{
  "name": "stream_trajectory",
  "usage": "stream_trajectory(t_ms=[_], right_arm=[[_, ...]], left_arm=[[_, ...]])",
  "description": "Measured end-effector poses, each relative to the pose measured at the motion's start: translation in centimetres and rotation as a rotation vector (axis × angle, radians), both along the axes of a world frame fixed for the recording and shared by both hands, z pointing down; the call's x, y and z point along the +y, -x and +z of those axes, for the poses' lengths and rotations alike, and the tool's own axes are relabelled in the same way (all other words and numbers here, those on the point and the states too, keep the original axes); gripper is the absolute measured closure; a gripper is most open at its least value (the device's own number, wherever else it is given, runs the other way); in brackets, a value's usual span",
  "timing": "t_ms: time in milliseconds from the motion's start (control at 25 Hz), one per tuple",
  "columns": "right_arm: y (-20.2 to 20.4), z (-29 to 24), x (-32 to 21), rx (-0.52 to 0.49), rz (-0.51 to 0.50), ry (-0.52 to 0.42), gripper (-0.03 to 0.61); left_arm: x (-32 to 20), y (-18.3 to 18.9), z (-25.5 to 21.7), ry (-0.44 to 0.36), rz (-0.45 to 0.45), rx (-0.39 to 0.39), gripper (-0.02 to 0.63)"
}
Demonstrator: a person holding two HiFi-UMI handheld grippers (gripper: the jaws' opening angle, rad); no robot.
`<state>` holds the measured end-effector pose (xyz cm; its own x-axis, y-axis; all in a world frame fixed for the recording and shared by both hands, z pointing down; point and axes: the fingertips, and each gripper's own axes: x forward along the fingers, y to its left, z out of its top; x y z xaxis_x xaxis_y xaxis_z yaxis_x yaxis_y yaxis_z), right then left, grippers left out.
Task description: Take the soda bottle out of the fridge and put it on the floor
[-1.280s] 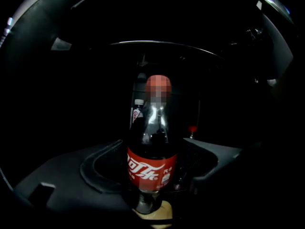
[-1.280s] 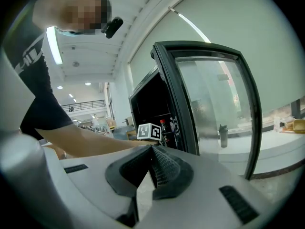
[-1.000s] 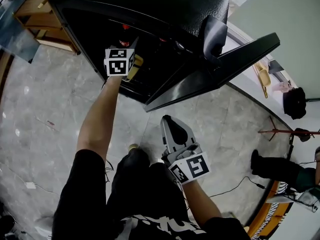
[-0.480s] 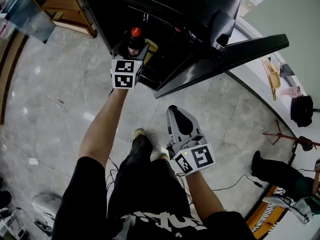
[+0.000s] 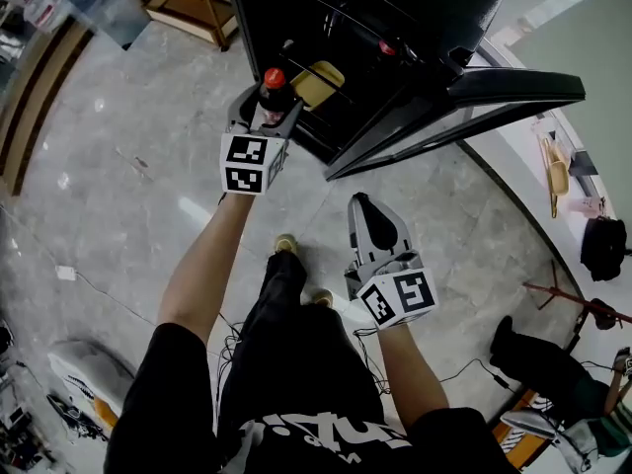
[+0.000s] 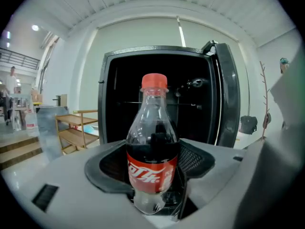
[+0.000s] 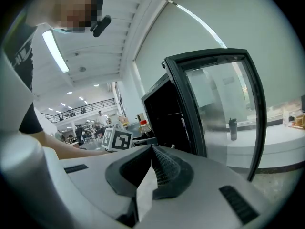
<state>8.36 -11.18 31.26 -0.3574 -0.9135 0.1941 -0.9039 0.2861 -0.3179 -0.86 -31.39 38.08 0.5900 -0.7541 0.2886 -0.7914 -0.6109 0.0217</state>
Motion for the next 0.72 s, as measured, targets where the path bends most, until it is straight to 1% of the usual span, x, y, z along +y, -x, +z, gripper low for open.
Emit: stream_trajectory(t_ms=[160,320,520,720], right_arm=[[0.7,1.8,0.7,0.006,-0.037,-0.009,0.555],[1.6,4.9,1.2,0.006,-0.061,-0.018,0.555],[3.0,10.9,1.2,0.019,-0.08,-0.023,0.555],[3.4,17.3,1.2,0.036,-0.084,-0.025,0.555]], left_arm=[[1.8,1.5,0.9,0.003,-0.007,-0.004,0.302],[3.3,2.9,3.3,0.003,-0.016,0.004,0.302],[4.4,4.5,8.5,0.009,-0.029,0.022,0.302],[5.3,5.9,14.6,0.02,-0.043,0.035,0.302]])
